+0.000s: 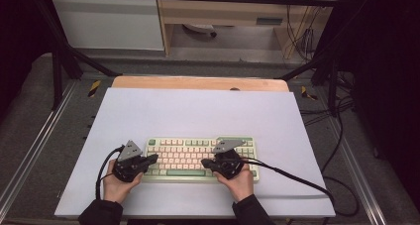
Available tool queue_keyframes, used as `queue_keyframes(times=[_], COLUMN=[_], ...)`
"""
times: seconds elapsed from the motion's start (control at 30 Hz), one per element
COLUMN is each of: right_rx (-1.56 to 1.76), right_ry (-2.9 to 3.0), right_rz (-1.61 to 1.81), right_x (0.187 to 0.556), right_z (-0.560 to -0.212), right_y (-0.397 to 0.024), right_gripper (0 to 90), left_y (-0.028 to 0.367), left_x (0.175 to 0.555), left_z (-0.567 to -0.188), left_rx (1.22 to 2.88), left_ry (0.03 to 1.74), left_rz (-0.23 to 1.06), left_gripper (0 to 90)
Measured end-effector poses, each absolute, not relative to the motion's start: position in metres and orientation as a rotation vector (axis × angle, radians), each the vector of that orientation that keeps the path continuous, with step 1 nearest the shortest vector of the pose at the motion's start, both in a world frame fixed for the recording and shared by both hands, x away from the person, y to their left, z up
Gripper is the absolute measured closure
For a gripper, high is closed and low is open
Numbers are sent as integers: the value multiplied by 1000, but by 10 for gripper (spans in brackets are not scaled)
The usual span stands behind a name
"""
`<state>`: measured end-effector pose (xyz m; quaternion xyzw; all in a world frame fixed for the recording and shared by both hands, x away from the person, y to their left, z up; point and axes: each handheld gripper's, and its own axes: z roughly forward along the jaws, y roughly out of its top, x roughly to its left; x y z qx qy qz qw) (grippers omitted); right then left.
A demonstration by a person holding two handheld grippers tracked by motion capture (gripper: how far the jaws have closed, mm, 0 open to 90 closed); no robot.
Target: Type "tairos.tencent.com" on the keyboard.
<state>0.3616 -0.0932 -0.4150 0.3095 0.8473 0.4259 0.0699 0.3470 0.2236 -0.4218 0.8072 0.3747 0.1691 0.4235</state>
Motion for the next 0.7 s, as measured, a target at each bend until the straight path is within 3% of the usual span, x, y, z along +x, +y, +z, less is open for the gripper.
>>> queue_keyframes(times=[0.7], right_rx=[1009], right_ry=[2495], right_rz=[1291], right_x=[356], right_z=[-416], right_y=[-138], right_gripper=[900], left_y=[210], left_x=[345], left_z=[-421], left_rx=[2030], left_ry=[906], left_rz=[405], left_gripper=[900])
